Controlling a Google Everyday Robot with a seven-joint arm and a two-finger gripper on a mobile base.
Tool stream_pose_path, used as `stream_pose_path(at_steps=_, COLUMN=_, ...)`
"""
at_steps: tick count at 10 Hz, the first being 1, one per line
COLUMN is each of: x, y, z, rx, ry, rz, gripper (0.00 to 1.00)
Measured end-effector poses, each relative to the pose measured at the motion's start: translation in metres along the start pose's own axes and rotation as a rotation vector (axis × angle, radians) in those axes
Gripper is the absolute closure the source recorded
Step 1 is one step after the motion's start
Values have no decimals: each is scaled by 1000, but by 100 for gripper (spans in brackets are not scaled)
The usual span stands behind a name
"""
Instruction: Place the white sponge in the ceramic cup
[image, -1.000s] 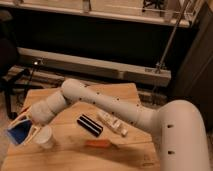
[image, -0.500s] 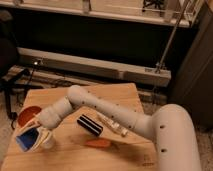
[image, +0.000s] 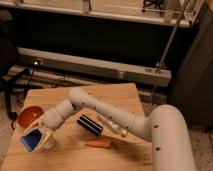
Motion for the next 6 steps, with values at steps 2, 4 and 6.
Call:
stream_pose_path(at_steps=2, x=6, y=1, z=-3, rx=-2, ry=3, rz=17, gripper=100)
stream_pose_path(at_steps=4, x=11, y=3, z=-6, rx=-4, ry=9, rz=37, gripper=100)
stream_pose_path(at_steps=6, x=14, y=4, z=-8, rx=-5, ry=9, rz=49, gripper=100)
